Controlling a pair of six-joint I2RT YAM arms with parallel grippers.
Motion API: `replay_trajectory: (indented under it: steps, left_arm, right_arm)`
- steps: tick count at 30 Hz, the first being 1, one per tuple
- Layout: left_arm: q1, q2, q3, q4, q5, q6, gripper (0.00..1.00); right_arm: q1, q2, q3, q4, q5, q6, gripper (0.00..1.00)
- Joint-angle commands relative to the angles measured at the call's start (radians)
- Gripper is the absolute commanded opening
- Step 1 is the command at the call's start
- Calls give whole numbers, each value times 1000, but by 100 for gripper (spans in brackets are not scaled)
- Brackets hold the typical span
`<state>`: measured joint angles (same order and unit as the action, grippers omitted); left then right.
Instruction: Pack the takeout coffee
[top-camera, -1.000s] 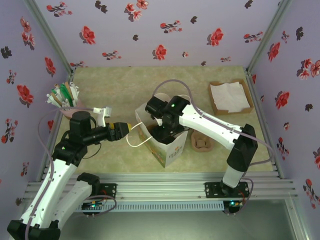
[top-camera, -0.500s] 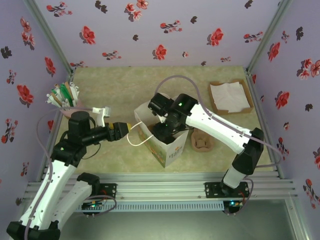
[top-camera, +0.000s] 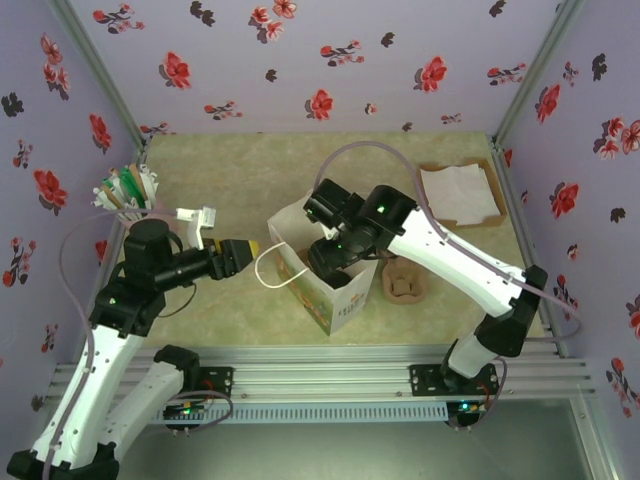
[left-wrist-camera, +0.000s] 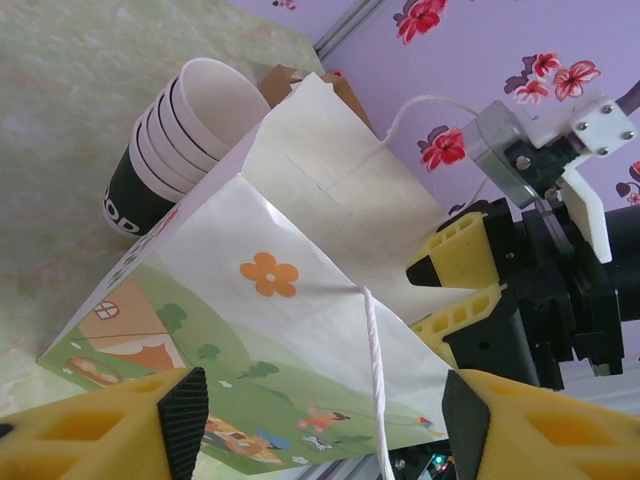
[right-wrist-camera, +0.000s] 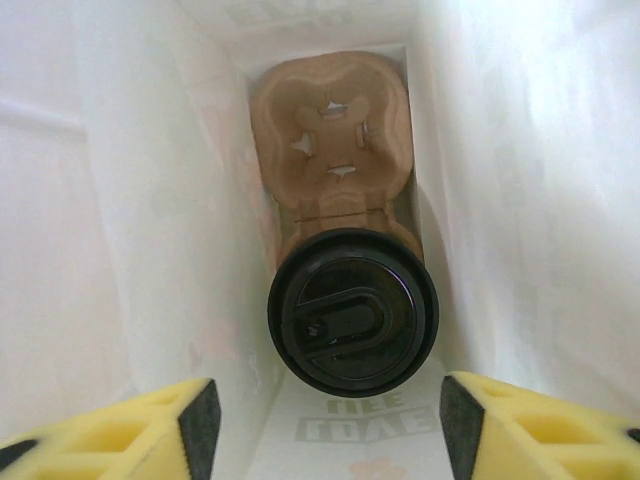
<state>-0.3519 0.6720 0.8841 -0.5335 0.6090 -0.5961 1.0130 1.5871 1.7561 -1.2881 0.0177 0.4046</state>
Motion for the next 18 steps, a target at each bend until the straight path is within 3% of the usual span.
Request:
replay_trajectory:
  steps: [1, 10, 18]
  left_arm:
    - [-11, -11, 49, -23, -6, -1, 64]
    - [-36, -12, 85, -36, -6, -8, 61]
    - [-48, -18, 99, -39, -6, -13, 64]
  right_arm:
    - [7, -37, 28, -8, 32, 16, 58]
    - [19, -97, 34, 25, 47, 20, 45]
    - [23, -194, 7, 70, 85, 31, 33]
